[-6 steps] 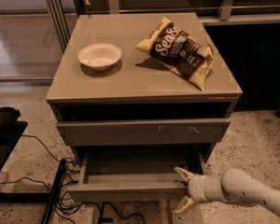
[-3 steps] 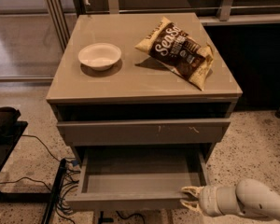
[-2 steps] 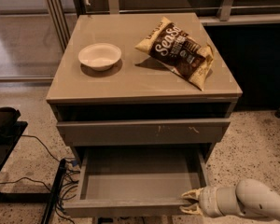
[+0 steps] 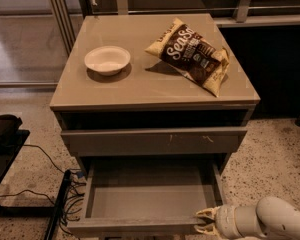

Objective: Open middle drawer

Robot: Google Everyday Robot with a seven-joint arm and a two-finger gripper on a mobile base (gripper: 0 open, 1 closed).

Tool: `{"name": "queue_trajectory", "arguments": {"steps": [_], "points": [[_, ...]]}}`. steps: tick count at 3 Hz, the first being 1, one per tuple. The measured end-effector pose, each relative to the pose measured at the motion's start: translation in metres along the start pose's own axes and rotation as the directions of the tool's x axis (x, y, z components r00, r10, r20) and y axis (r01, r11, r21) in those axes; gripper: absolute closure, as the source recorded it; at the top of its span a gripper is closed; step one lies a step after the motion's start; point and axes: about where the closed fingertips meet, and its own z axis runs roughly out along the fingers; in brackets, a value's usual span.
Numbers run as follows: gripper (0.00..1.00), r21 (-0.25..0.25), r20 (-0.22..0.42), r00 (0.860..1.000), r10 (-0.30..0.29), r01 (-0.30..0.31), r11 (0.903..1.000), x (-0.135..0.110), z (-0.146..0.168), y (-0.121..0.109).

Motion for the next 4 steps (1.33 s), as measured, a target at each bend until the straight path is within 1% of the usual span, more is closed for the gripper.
{"name": "queue_trajectory", "arguments": {"steps": [3, 4], "points": [[0.12, 0.0, 0.0, 1.0, 0.0, 0.0, 1.0, 0.0, 0.0001, 0.0], [0.0, 0.0, 0.0, 1.0, 0.0, 0.0, 1.0, 0.0, 0.0001, 0.0001]]}}
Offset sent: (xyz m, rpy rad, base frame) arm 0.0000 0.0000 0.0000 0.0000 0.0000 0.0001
